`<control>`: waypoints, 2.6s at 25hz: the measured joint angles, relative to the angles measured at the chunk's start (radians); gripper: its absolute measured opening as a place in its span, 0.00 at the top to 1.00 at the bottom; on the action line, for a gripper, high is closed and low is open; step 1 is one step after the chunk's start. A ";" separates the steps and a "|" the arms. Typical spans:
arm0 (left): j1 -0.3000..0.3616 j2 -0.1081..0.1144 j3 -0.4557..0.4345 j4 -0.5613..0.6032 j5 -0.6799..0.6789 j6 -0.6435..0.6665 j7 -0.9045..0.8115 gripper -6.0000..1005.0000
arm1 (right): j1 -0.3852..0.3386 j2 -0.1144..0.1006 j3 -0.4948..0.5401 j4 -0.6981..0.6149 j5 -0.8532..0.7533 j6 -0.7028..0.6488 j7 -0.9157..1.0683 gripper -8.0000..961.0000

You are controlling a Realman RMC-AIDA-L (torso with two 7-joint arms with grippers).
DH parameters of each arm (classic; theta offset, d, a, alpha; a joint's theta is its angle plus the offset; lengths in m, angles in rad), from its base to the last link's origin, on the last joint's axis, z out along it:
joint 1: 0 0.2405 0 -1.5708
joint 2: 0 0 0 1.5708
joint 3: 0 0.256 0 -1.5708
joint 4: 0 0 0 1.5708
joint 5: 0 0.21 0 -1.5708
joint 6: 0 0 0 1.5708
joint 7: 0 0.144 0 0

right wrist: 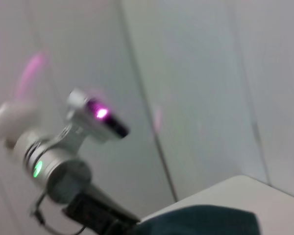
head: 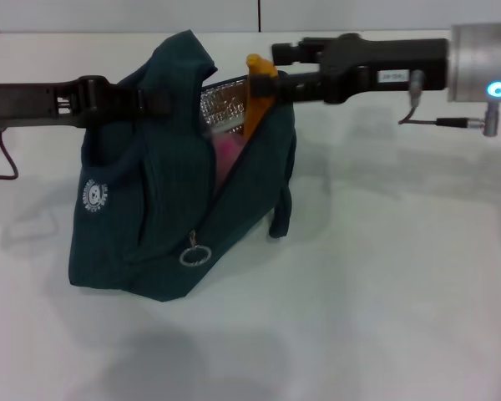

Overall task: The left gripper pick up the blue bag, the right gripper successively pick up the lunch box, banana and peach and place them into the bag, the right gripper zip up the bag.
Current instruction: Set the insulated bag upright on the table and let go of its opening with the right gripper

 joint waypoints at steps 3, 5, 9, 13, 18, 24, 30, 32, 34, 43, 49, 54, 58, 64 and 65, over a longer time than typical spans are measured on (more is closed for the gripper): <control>0.000 -0.002 0.000 -0.001 0.000 0.000 0.000 0.96 | -0.087 -0.003 0.000 0.019 0.080 0.000 0.104 0.28; 0.000 -0.003 0.000 -0.002 0.000 0.000 0.002 0.96 | -0.124 -0.002 -0.001 0.051 0.111 0.000 0.157 0.19; -0.003 -0.007 0.000 -0.021 0.000 0.000 0.012 0.96 | -0.147 0.003 -0.005 0.184 0.165 -0.004 0.215 0.15; -0.003 -0.012 0.000 -0.025 0.000 0.000 0.017 0.96 | -0.128 0.004 -0.005 0.312 0.206 -0.002 0.220 0.15; -0.008 -0.013 0.000 -0.025 0.000 0.000 0.017 0.96 | -0.092 0.010 -0.010 0.360 0.211 0.043 0.221 0.15; -0.017 -0.017 0.013 -0.025 0.000 0.000 0.019 0.96 | -0.012 0.010 -0.013 0.460 0.211 0.103 0.221 0.15; -0.029 -0.022 0.014 -0.026 0.000 0.000 0.023 0.96 | 0.029 0.009 -0.073 0.482 0.245 0.132 0.221 0.15; -0.029 -0.023 0.014 -0.026 0.000 0.000 0.024 0.96 | 0.038 0.009 -0.101 0.482 0.258 0.137 0.222 0.15; -0.029 -0.023 0.014 -0.026 0.000 0.000 0.026 0.96 | 0.040 0.009 -0.133 0.477 0.274 0.140 0.221 0.15; -0.024 -0.022 0.014 -0.026 0.001 0.000 0.028 0.96 | 0.022 0.009 -0.144 0.441 0.276 0.127 0.172 0.40; -0.028 -0.021 0.017 -0.026 0.002 0.000 0.028 0.96 | 0.016 0.010 -0.145 0.433 0.280 0.119 0.151 0.69; -0.029 -0.020 0.024 -0.026 0.002 0.000 0.028 0.96 | 0.016 0.010 -0.145 0.433 0.281 0.119 0.148 0.80; -0.029 -0.020 0.024 -0.026 0.002 0.000 0.028 0.96 | 0.016 0.010 -0.143 0.433 0.284 0.114 0.136 0.87; -0.029 -0.022 0.024 -0.026 0.001 0.000 0.027 0.96 | -0.007 0.009 -0.137 0.430 0.357 0.046 0.015 0.94; -0.029 -0.022 0.024 -0.026 0.000 0.000 0.027 0.96 | -0.013 0.009 -0.136 0.427 0.375 0.029 -0.012 0.95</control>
